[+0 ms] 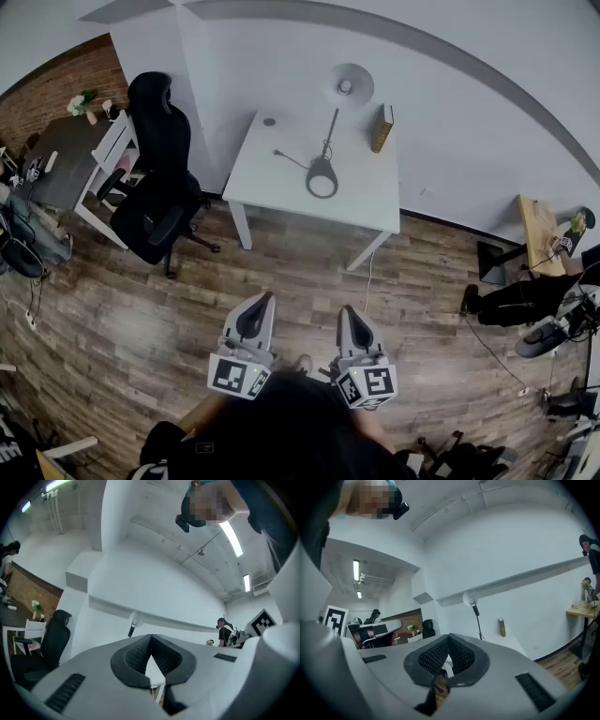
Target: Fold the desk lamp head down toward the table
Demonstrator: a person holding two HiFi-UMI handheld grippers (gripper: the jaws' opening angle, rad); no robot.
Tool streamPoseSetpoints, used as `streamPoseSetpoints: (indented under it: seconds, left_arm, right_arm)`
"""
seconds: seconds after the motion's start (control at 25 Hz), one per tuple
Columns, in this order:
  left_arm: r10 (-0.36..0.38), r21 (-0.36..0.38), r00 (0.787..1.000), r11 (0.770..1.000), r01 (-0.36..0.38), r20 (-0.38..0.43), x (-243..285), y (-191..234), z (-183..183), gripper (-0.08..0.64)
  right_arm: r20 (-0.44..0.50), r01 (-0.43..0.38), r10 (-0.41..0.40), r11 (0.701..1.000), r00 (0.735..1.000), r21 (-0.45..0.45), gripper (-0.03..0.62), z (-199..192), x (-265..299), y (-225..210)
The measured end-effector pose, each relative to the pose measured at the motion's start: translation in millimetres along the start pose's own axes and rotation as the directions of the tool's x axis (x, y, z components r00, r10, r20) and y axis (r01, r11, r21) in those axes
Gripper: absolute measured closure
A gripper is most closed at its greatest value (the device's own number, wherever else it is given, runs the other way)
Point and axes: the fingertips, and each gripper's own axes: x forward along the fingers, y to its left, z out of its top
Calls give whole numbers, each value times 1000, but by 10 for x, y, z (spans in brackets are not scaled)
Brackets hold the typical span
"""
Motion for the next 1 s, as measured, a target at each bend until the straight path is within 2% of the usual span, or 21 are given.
streamPoseSetpoints:
  seconds: [0.6, 1.0]
  left_arm:
    - [-19, -10, 1000, 1000, 19, -7, -7, 36, -2, 535]
    - [-34, -21, 999, 999, 34, 1, -179, 336, 54, 535]
  right_arm:
    - [15, 8, -9, 1000, 1000, 12, 586, 31, 32, 76]
    - [12, 36, -36, 999, 999, 0, 584, -33, 171, 374]
